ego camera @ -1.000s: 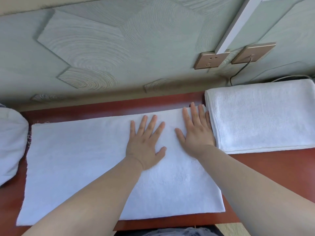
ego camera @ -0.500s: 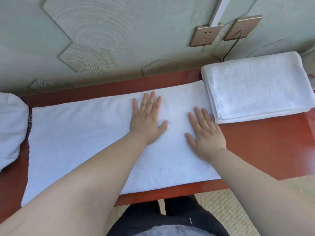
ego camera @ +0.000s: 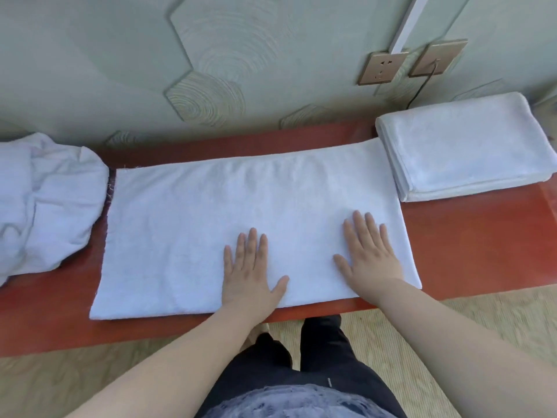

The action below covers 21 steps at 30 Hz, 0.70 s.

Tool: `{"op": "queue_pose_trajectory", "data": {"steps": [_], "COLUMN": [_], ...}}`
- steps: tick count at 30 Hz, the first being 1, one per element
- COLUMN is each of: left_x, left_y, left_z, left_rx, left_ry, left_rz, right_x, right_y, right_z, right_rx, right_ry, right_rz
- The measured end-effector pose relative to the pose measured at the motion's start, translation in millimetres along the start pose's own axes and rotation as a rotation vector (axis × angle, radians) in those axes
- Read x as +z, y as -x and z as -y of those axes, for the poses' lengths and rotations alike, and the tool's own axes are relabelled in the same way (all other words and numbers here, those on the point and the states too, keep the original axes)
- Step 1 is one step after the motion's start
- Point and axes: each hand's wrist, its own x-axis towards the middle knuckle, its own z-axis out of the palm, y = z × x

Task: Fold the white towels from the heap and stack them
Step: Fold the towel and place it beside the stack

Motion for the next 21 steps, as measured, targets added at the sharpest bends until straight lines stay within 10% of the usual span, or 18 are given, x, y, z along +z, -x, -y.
{"op": "queue_pose_trajectory", "data": {"steps": [13,21], "left_x": [11.4,24.6], "left_y": [51.7,93.5], "left_z": [201.2,231.8], "left_rx": [-0.742,-0.611], "left_ry": [0.218,0.221], "left_rz": [-0.110,-0.101], "right_x": [-5.7,-0.3], "right_y": [-54.8,-118.4], "right_z": [159.4,285.7], "right_rx": [-0.208,-0.559], "right_ry": [0.030,0.155], "right_rz": [-0.088,0.068]}}
